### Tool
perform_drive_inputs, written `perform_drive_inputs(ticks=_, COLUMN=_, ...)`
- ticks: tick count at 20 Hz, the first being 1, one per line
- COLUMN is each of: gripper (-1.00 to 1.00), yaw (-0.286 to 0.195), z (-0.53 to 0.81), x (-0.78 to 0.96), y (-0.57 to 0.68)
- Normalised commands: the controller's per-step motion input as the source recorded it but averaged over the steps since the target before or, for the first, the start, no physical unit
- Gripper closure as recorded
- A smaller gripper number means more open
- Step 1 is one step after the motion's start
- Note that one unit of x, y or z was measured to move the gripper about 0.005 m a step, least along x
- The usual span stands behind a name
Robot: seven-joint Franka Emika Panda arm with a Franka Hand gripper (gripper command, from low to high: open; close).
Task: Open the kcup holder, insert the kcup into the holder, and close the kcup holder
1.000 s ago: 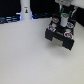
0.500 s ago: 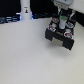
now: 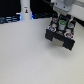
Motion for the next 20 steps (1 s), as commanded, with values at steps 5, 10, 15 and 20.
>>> perform_drive_inputs(ticks=5, gripper=1.0, yaw=0.033, z=-0.05, x=0.04, y=0.15)
perform_drive_inputs(ticks=10, gripper=-1.0, yaw=0.062, z=0.15, x=0.08, y=0.12)
perform_drive_inputs(ticks=15, gripper=-1.0, yaw=0.085, z=0.34, x=0.17, y=0.01)
perform_drive_inputs(ticks=20, gripper=-1.0, yaw=0.072, z=0.48, x=0.41, y=-0.26)
